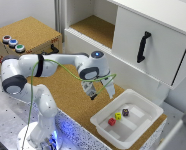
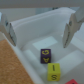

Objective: Lift the purple block

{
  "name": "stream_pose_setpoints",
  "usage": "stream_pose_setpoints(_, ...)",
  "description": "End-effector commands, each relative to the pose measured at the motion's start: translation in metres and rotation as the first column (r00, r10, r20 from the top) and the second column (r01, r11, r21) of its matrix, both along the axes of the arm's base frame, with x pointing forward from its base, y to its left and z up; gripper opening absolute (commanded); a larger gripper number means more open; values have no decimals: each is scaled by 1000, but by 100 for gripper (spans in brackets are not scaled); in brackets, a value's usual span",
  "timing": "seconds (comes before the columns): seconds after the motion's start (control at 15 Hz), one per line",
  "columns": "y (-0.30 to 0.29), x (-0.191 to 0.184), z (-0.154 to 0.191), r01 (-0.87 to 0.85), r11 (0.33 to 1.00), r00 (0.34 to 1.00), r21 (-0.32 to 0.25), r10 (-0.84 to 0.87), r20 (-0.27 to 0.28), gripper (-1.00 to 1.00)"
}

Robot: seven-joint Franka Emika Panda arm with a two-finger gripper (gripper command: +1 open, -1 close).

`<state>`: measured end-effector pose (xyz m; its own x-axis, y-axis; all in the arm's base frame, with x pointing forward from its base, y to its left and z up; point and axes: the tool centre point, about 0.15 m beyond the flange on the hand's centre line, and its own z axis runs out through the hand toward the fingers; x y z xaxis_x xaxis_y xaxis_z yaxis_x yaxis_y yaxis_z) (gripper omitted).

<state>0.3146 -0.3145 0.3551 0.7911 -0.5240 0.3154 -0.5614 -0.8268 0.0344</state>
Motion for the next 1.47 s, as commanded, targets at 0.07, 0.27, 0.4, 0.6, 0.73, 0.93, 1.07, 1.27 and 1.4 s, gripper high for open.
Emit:
stream_pose_setpoints(0.07, -88, 22, -53, 24, 997, 991, 79, -14, -132, 100)
stream_pose_setpoints(0.27, -88, 31, -87, 16, 997, 991, 79, -6, -135, 100)
stream_pose_setpoints(0.4, -79, 36, -109, 15, 996, 990, 89, -3, -139, 100)
stream_pose_setpoints(0.6, -65, 48, -131, 5, 995, 993, 95, 6, -117, 100)
stream_pose_setpoints(0.73, -62, 61, -131, 25, 995, 996, 100, -16, -89, 100)
stream_pose_setpoints(0.93, -61, 74, -132, 39, 995, 996, 93, -32, -80, 100)
stream_pose_setpoints(1.07, -60, 80, -138, 47, 993, 995, 107, -37, -92, 100)
stream_pose_setpoints(1.27, -61, 88, -143, 66, 992, 994, 105, -56, -91, -100)
stream_pose_setpoints(1.4, -63, 91, -138, 79, 991, 995, 107, -71, -71, -100)
